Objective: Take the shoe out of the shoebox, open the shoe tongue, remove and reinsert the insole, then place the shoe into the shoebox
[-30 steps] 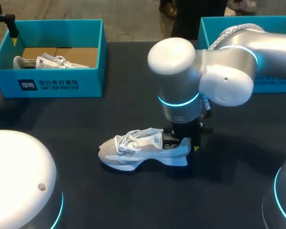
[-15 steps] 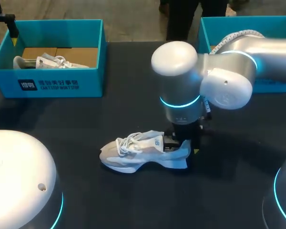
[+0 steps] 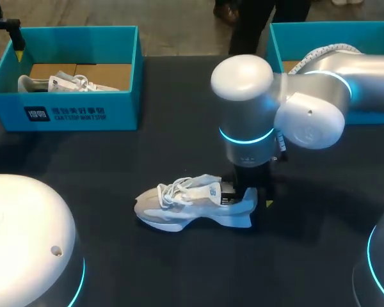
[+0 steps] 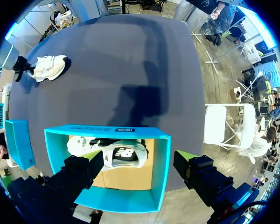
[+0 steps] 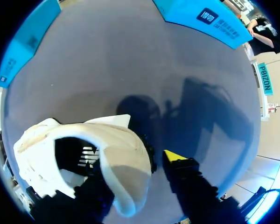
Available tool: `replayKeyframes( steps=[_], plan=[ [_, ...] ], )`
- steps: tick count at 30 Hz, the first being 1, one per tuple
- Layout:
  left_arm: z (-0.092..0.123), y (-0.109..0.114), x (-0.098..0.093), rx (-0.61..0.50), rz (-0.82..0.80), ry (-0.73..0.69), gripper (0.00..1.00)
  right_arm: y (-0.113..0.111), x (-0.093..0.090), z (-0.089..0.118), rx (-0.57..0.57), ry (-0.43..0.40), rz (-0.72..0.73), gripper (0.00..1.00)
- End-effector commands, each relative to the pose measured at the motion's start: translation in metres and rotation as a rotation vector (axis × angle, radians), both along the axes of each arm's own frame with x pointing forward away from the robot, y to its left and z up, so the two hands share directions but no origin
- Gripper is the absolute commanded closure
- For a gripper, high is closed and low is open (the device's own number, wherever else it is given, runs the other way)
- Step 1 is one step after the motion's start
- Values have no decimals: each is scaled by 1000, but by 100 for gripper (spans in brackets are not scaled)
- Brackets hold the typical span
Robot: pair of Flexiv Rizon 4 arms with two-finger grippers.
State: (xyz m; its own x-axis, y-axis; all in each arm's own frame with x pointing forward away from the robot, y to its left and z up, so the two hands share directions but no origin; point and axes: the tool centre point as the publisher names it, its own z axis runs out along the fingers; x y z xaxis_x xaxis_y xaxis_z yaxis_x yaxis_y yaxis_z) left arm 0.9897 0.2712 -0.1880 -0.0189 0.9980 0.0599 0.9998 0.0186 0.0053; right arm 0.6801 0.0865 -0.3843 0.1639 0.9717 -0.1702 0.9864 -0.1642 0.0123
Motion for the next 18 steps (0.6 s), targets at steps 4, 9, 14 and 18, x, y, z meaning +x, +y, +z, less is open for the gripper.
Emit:
replayKeyframes(
  steps=[4,9,14,18],
  plan=[
    [1,0,-1,2,-1,0,0,-10,-11,40,52,-18,18,0],
    [1,0,-1,2,-1,0,0,-21,-13,68,167,-13,62,0],
    [1,0,-1,2,-1,0,0,-30,-15,88,286,-36,204,0],
    [1,0,-1,2,-1,0,0,-40,-12,104,395,-51,450,0]
  ],
)
